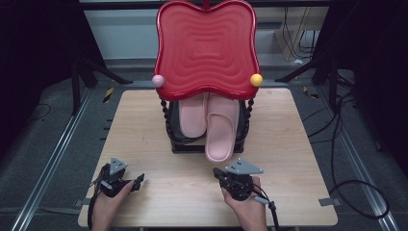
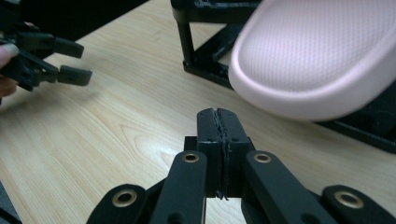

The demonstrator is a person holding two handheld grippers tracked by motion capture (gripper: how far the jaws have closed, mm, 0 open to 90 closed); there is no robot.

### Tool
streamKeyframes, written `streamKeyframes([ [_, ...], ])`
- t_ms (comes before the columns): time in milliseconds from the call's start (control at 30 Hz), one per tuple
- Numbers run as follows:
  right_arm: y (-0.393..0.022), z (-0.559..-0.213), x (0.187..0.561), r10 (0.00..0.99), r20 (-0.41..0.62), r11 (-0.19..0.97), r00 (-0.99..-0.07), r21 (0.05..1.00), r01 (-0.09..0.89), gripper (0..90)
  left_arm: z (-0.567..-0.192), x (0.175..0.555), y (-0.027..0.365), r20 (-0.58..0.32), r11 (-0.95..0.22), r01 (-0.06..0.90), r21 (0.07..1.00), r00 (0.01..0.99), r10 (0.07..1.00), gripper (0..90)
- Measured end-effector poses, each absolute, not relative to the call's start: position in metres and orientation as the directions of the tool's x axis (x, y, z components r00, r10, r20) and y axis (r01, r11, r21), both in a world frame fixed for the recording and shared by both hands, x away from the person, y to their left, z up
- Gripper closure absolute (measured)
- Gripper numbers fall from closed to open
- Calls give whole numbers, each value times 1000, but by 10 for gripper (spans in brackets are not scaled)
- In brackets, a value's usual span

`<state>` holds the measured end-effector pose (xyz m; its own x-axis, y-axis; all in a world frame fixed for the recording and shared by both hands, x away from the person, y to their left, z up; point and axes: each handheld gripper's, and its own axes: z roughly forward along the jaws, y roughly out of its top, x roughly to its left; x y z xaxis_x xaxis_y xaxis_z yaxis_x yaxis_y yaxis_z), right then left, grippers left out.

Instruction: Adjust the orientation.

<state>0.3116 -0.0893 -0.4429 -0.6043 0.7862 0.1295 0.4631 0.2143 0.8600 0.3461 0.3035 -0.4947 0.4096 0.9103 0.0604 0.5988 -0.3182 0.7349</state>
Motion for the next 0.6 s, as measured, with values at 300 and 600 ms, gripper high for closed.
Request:
streamKeyframes([
  [300,-96,-452,326,810,125,207,-573,853,479,897,-496,346,303,61,-321,602,731,411,910,125],
  [600,-103,-444,345,824,120,197,-554,855,479,900,-497,346,303,55,-316,606,730,410,911,124],
])
